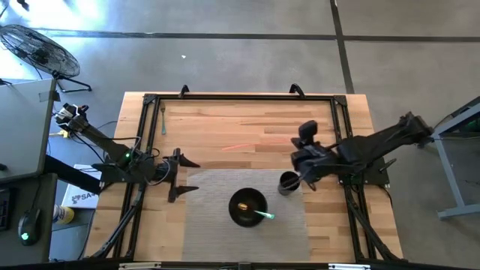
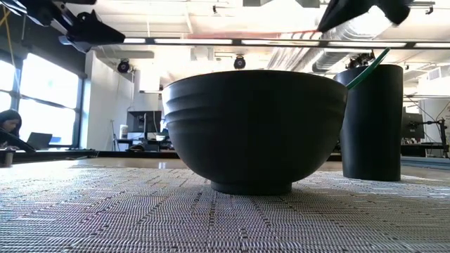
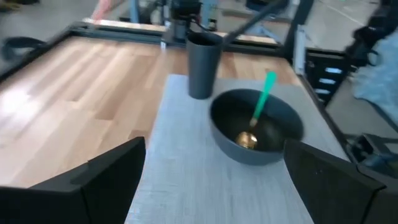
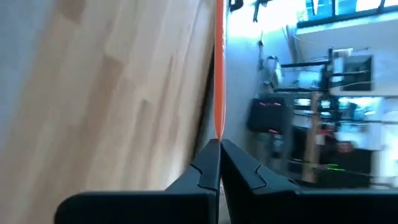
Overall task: Pick & Place Utensil
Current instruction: Put the orange straw into the black cup
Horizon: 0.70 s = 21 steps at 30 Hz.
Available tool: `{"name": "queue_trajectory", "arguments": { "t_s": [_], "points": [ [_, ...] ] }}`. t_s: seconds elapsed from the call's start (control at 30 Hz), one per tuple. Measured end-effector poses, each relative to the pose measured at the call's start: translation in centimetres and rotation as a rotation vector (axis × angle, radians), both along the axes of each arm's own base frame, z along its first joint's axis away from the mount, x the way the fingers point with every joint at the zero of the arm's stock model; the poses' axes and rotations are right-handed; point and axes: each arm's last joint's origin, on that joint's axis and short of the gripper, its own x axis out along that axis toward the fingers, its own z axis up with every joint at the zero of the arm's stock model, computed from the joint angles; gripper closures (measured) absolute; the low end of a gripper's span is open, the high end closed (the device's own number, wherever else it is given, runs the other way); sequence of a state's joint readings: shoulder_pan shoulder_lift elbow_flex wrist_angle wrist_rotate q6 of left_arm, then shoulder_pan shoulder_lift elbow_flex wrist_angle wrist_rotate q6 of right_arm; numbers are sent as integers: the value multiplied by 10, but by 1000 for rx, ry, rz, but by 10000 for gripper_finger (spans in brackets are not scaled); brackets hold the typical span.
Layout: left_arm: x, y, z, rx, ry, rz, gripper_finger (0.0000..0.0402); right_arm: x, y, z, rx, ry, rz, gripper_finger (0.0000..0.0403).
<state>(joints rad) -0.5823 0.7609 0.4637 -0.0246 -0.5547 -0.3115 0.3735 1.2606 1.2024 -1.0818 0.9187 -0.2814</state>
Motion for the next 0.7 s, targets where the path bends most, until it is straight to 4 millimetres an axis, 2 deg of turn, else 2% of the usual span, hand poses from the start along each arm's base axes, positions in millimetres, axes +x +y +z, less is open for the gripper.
{"name": "queue_trajectory", "arguments": {
  "t_s": [0.17, 0.23, 0.37, 0.47, 0.57, 0.7],
  "points": [
    [-1, 3, 1, 21, -18, 72, 27, -28, 4, 10, -62, 76, 90, 402],
    [-2, 4, 3, 25, -31, 85, 27, -37, 2, 14, -51, 44, 72, 402],
    [-2, 5, 4, 34, -43, 125, 27, -43, 1, 21, 134, -112, 18, 402],
    [-2, 6, 5, 38, -56, 149, 27, -47, 3, 22, 288, -116, 31, 402],
    [-2, 6, 5, 36, -60, 156, 27, -56, 4, 18, 354, -67, 41, 403],
    [2, 4, 4, 28, -61, 159, 27, -62, 10, 22, 456, -161, 50, 403]
  ]
}}
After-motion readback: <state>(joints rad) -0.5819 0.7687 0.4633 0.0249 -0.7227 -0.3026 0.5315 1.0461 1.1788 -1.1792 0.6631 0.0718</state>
